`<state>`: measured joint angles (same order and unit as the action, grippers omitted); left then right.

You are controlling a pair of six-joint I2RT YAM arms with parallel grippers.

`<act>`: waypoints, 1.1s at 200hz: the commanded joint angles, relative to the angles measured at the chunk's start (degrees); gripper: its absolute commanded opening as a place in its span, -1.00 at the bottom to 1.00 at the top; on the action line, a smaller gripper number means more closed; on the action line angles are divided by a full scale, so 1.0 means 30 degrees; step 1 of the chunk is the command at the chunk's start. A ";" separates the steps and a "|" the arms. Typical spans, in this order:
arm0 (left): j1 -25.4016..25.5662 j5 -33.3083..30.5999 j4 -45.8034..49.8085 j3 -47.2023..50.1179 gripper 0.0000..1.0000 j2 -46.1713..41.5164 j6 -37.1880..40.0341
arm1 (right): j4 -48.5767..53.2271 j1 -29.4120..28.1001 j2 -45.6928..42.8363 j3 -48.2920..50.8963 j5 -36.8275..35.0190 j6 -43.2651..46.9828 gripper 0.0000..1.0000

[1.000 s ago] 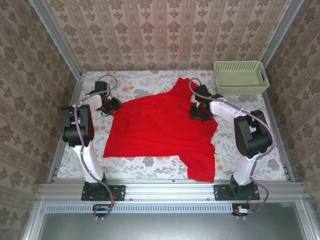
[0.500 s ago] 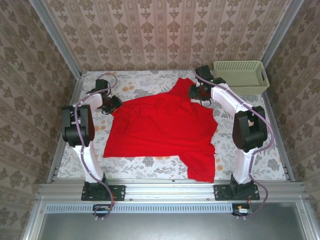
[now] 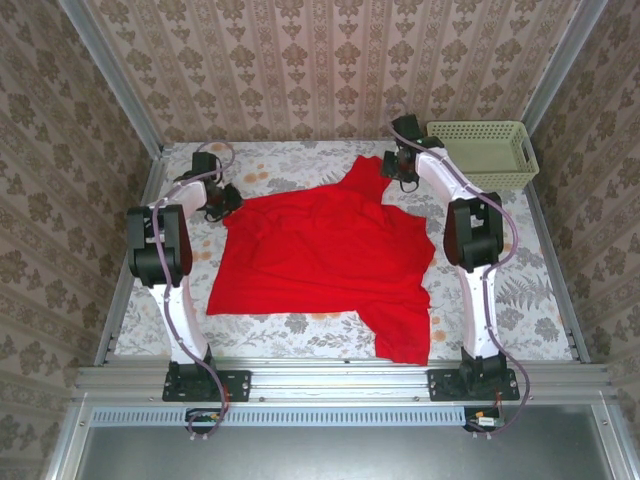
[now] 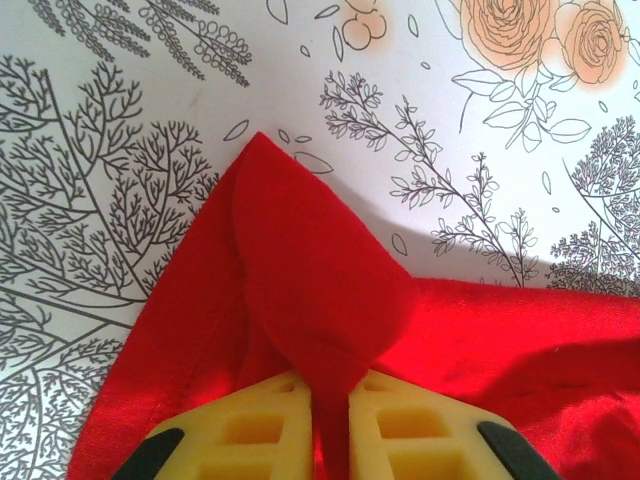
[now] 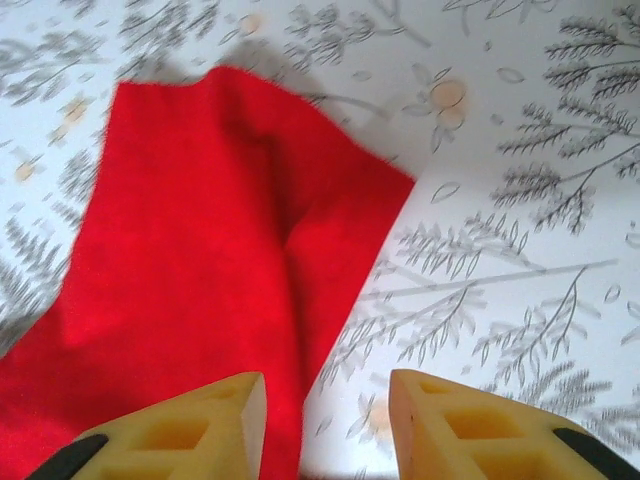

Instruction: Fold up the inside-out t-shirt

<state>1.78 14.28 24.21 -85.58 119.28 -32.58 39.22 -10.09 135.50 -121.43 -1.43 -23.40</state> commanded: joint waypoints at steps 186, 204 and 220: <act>-0.0418 0.0309 0.0781 -0.0725 -0.73 0.0127 0.0444 | 0.1396 0.0609 0.6679 -0.8979 -0.1477 -0.0523 -0.82; -0.0504 0.0252 0.0852 -0.0683 -0.73 0.0057 0.0503 | 0.1689 0.0608 0.6560 -0.9374 -0.1788 -0.0071 -0.93; -0.0563 0.0280 0.0918 -0.0693 -0.76 0.0009 0.0568 | 0.1694 0.0608 0.6290 -0.9492 -0.1917 0.0391 -1.00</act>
<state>0.97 14.79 24.91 -86.46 119.28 -32.53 42.28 -8.34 154.80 -147.57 -4.38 -24.73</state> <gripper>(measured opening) 0.129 0.066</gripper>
